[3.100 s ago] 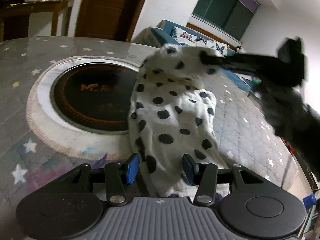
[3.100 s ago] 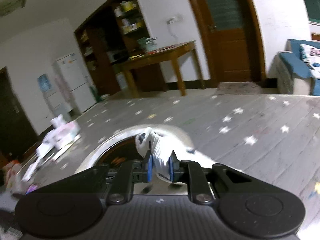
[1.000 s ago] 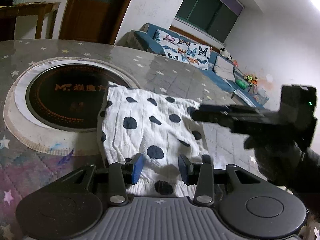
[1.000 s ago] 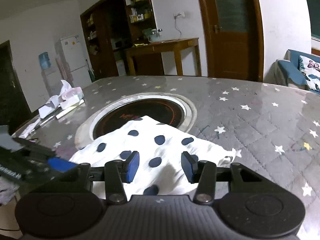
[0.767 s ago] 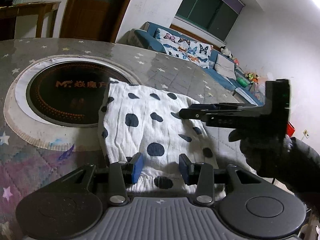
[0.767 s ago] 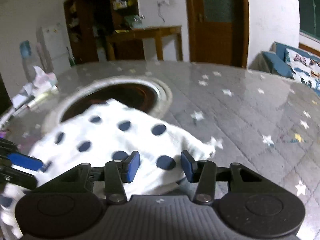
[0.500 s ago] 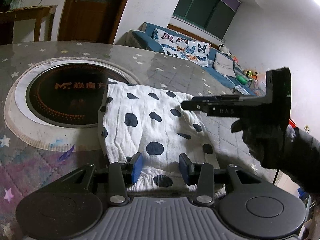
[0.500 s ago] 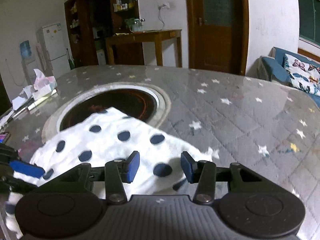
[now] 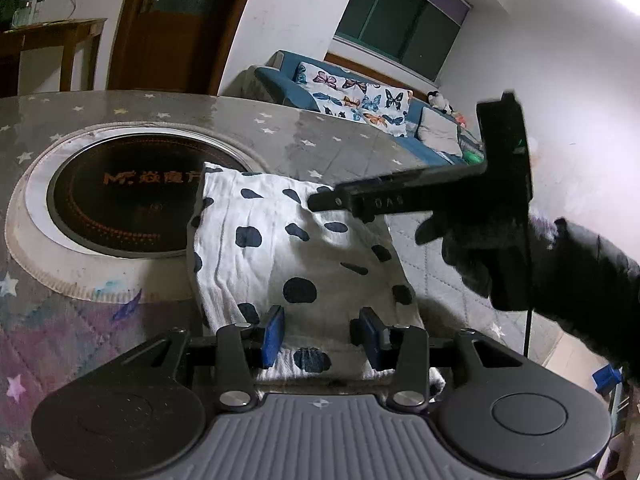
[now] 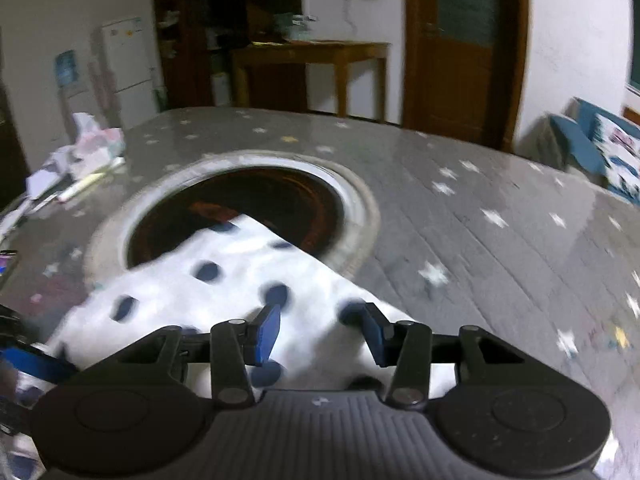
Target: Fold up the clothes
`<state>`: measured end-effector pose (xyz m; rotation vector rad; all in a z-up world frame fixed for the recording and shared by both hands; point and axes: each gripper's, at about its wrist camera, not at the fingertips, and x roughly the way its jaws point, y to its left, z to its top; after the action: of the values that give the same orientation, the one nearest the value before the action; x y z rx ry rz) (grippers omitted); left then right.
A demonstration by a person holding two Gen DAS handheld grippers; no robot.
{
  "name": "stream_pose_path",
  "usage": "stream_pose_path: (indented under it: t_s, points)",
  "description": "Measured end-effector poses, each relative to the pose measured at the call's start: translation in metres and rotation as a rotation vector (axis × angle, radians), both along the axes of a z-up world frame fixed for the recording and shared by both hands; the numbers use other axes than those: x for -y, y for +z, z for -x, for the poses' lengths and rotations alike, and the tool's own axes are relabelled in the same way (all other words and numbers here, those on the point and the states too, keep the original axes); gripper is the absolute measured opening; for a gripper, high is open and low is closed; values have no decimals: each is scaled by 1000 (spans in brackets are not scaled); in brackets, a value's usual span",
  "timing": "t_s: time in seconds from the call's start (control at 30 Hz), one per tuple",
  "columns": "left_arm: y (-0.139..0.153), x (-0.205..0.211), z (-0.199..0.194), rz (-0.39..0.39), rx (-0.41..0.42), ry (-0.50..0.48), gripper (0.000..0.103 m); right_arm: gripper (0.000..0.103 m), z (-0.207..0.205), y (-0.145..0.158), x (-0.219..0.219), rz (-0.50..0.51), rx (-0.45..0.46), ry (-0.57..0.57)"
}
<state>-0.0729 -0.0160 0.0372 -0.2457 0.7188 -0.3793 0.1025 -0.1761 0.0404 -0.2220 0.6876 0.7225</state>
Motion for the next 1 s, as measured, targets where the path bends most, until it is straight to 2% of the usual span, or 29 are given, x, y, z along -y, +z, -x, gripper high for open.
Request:
stream_pose_path:
  t_s: [0.13, 0.3, 0.37, 0.77, 1.0]
  points:
    - [-1, -1, 0, 15, -3, 3, 45, 46, 4, 7, -25, -10, -9, 107]
    - [-2, -3, 0, 28, -7, 5, 45, 45, 5, -6, -66, 75, 0, 219]
    - [-3, -3, 1, 33, -8, 7, 45, 45, 0, -13, -76, 96, -3, 223]
    - [-4, -3, 0, 45, -15, 16, 45, 45, -43, -21, -99, 74, -53, 181]
    - [-1, -4, 1, 50, -10, 23, 46, 46, -29, 2, -71, 10, -36, 161]
